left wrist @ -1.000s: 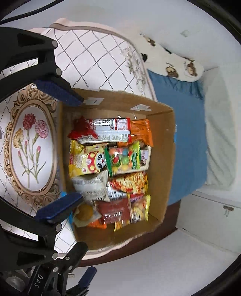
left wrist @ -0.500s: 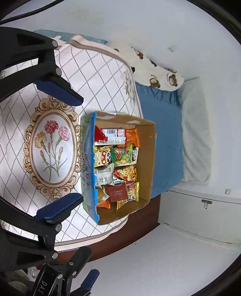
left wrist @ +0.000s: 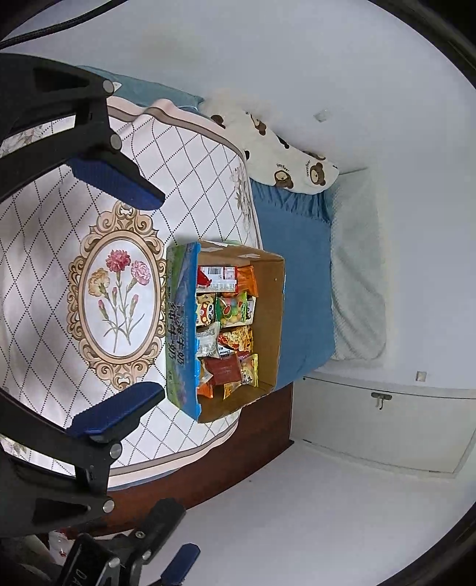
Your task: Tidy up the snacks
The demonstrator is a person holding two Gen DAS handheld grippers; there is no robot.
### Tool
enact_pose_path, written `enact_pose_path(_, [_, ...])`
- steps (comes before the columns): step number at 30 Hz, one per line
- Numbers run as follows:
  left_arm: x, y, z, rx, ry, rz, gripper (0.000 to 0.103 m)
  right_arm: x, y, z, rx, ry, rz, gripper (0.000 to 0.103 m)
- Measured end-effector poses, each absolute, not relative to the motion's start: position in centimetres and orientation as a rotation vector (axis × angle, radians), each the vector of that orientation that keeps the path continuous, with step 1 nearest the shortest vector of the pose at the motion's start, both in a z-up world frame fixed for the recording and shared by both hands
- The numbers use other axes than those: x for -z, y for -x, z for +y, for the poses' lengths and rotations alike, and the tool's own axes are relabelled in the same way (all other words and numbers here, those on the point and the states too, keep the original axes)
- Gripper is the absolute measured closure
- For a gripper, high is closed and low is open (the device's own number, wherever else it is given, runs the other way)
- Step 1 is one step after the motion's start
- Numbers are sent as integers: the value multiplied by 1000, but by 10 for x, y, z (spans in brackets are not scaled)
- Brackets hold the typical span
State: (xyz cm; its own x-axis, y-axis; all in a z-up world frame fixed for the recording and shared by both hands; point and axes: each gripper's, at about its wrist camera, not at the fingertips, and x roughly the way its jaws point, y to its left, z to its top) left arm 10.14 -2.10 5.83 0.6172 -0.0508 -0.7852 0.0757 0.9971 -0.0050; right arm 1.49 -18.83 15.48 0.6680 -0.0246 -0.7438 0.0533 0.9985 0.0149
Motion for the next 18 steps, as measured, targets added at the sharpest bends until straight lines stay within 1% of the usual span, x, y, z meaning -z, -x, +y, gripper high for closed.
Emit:
enact_pose_path(6, [-58, -90, -22, 71, -35, 893, 7, -165, 3, -183, 46, -27, 813, 0])
enact_pose_path(13, [-56, -93, -22, 64, -32, 879, 7, -160, 2, -189, 65, -37, 817, 0])
enact_pose_path(15, [-55, -97, -23, 68, -28, 872, 0, -158, -2, -192, 74, -42, 816, 0])
enact_pose_path(18, [-53, -105, -25, 66, -27, 862, 0, -152, -9, -196, 90, -43, 815, 0])
